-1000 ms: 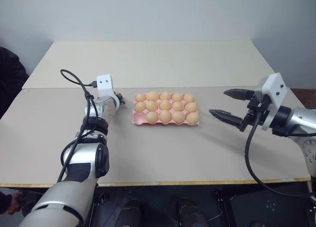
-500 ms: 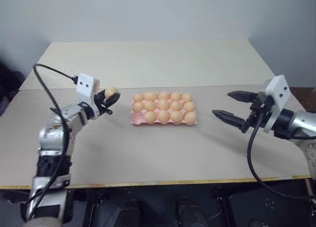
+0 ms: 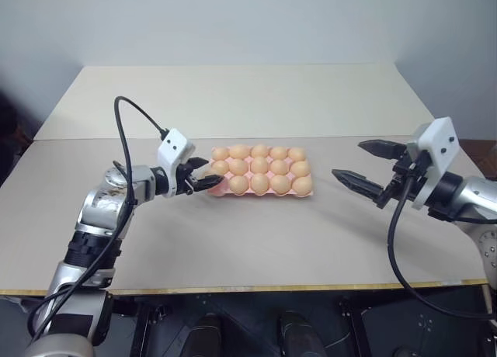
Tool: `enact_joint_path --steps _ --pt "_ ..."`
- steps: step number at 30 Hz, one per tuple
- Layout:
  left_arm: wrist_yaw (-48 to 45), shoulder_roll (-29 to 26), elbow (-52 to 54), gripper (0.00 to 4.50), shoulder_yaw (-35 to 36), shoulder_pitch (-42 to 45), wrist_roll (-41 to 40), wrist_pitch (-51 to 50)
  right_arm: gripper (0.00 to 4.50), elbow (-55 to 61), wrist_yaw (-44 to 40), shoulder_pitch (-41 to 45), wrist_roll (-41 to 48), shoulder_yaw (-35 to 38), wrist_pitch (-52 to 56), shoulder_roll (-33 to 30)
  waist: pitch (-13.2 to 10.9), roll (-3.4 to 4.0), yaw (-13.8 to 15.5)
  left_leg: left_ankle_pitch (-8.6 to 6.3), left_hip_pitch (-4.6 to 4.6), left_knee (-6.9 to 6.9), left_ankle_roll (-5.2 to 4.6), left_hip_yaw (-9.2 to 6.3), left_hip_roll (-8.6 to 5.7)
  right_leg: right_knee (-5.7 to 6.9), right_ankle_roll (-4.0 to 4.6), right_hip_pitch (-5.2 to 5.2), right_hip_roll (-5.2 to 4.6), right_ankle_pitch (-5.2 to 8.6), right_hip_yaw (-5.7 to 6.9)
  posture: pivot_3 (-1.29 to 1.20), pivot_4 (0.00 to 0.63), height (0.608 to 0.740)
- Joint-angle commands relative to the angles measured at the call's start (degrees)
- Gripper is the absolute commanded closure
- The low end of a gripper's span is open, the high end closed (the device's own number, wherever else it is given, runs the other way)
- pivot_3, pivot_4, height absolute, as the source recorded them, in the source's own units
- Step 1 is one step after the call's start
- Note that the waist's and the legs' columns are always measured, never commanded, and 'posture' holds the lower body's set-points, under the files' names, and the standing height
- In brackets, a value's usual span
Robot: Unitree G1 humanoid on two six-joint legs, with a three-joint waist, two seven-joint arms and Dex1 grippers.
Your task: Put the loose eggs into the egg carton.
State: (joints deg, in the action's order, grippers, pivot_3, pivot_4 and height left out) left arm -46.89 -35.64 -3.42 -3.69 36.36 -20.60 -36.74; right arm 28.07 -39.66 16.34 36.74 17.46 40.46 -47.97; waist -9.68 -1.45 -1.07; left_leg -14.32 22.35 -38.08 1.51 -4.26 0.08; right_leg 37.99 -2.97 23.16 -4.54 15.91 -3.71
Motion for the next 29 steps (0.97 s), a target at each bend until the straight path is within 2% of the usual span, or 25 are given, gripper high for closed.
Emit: enact_joint_path --steps 1,7,12,16,19,22,29 --pt "-0.9 -1.9 2.9 0.05 6.5 0.2 -3.1 0.3 0.00 1.8 1.2 -0.4 1.3 3.1 0.3 -0.1 0.0 0.00 0.0 0.00 -0.01 0.00 0.00 0.00 0.02 0.00 0.00 0.00 0.02 0.00 0.00 0.00 0.150 0.740" --pt "-4.6 -9.4 8.7 0.05 16.2 -5.8 -8.6 -1.7 0.00 0.7 0.6 -0.7 1.2 2.4 -0.7 -0.1 0.0 0.00 -1.0 0.00 -0.03 0.01 0.00 0.00 0.07 0.02 0.00 0.01 0.04 0.00 -0.02 0.00 0.150 0.740" --pt "-12.9 -18.3 12.6 0.05 27.6 -16.6 -13.8 -1.9 0.00 -1.1 -2.2 -0.1 1.3 2.1 -1.4 -1.1 0.0 0.00 -1.5 -0.01 -0.05 0.02 0.00 0.00 0.10 0.02 0.00 0.01 0.05 0.00 -0.01 0.00 0.150 0.740" --pt "-18.2 -23.0 13.9 0.05 35.9 -25.4 -17.2 -4.6 0.00 -3.3 -6.3 -0.3 0.7 1.3 -2.9 -2.1 0.0 0.01 -1.4 -0.01 -0.08 0.06 -0.01 0.02 0.15 0.00 0.01 0.01 0.07 0.01 -0.01 0.00 0.150 0.740" --pt "-19.5 -22.7 16.8 0.05 40.6 -33.0 -18.3 -5.1 0.00 -4.9 -9.3 -1.0 -0.1 0.3 -4.5 -2.5 0.0 0.02 -1.4 -0.01 -0.15 0.11 -0.02 0.07 0.15 -0.04 0.01 -0.05 0.06 0.01 -0.03 0.00 0.150 0.740" --pt "-16.0 -19.7 21.0 0.05 42.9 -37.5 -19.6 -6.1 0.00 -6.5 -10.1 -0.5 -1.1 -0.4 -5.3 -2.7 0.0 0.02 -1.1 -0.01 -0.15 0.11 -0.02 0.07 0.16 -0.03 0.01 -0.06 0.04 0.01 -0.02 0.00 0.150 0.740" --pt "-12.2 -18.2 23.5 0.05 42.8 -39.1 -21.8 -7.3 0.00 -7.7 -11.2 1.1 -1.6 -0.5 -5.0 -3.2 0.0 0.01 -1.1 -0.02 -0.15 0.11 -0.01 0.07 0.16 -0.02 0.01 -0.04 0.03 0.01 -0.03 0.00 0.150 0.740"
